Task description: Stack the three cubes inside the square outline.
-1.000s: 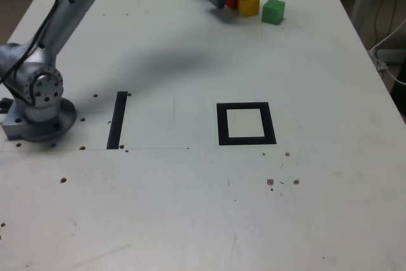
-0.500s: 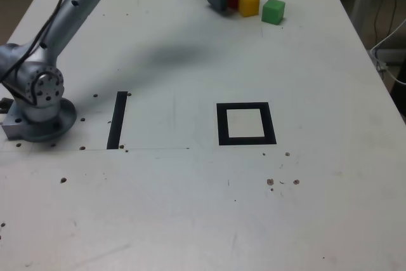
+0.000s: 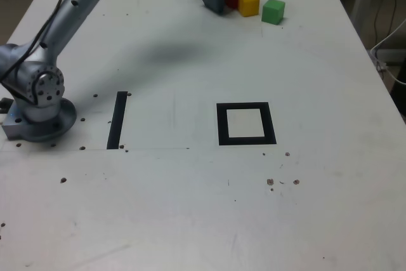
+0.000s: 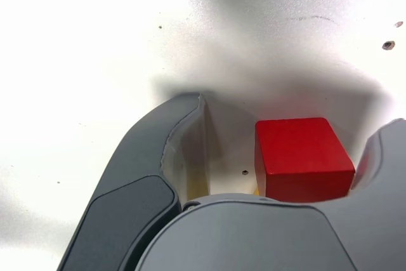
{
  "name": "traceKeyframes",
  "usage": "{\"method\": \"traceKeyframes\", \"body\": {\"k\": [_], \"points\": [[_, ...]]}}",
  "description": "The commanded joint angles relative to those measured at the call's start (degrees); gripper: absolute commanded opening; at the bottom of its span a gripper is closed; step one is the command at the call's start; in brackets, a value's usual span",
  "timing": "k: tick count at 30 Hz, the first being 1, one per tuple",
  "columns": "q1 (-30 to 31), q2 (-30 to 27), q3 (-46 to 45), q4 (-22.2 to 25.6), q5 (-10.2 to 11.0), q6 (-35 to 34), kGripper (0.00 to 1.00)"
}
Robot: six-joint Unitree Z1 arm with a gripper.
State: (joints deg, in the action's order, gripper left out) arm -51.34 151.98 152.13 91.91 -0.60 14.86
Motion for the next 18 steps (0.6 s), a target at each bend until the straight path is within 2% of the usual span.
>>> {"method": "traceKeyframes", "body": {"k": [1,5,18], "points": [[-0.1,0.1,0.8,1.9,0.2,-0.1,0.38],[-0.1,0.0,1.0,1.9,0.3,0.0,0.30],[0.2,-0.8,0.9,1.9,0.6,0.9,0.28]]}}
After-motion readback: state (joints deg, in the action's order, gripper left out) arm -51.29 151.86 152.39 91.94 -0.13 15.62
